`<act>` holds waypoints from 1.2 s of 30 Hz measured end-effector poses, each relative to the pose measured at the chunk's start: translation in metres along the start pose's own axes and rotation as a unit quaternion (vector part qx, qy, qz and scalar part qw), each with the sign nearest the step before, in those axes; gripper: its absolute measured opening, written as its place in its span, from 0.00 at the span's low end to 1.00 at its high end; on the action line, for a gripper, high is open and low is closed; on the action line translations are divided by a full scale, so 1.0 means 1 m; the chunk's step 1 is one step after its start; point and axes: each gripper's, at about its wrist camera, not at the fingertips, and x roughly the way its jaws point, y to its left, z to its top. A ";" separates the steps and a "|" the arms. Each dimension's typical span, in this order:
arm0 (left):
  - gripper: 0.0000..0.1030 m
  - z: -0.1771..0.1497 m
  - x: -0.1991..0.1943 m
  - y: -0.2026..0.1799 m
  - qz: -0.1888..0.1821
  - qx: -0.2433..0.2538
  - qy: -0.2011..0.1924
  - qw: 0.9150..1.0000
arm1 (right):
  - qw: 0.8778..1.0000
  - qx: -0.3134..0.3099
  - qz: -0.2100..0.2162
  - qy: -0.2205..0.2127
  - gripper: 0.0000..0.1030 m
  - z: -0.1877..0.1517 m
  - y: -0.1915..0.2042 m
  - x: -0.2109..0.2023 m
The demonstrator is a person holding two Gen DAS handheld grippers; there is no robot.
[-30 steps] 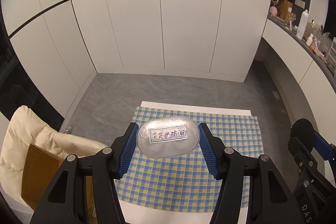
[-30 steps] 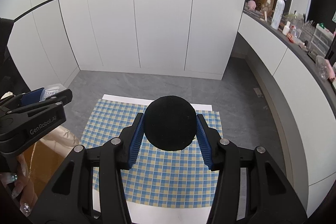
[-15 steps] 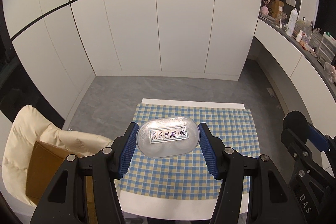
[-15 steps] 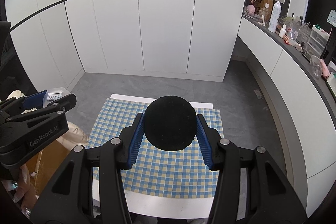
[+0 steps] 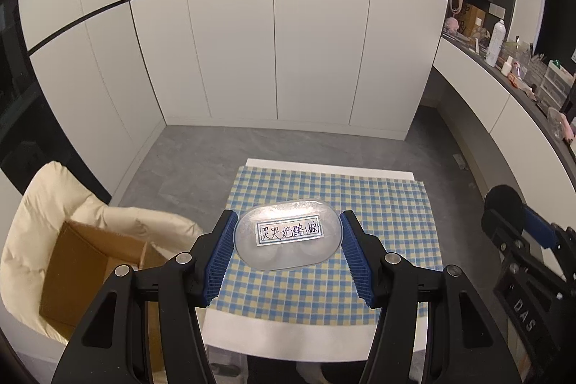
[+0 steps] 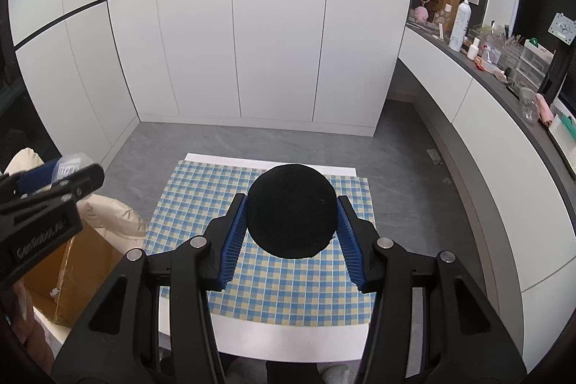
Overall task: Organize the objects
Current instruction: 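Lift the clear container and black puff off the cloth with both tools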
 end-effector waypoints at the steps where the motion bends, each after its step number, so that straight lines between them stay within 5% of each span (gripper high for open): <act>1: 0.57 -0.004 -0.002 0.001 0.001 0.000 -0.002 1.000 | 1.000 0.000 0.000 0.001 0.49 -0.004 0.000 -0.003; 22: 0.57 -0.096 -0.069 0.025 0.049 0.027 -0.047 0.997 | 1.000 -0.001 0.022 0.012 0.49 -0.103 0.005 -0.066; 36: 0.57 -0.165 -0.081 0.052 0.026 0.024 -0.007 0.999 | 0.998 0.015 0.041 0.034 0.49 -0.168 0.001 -0.097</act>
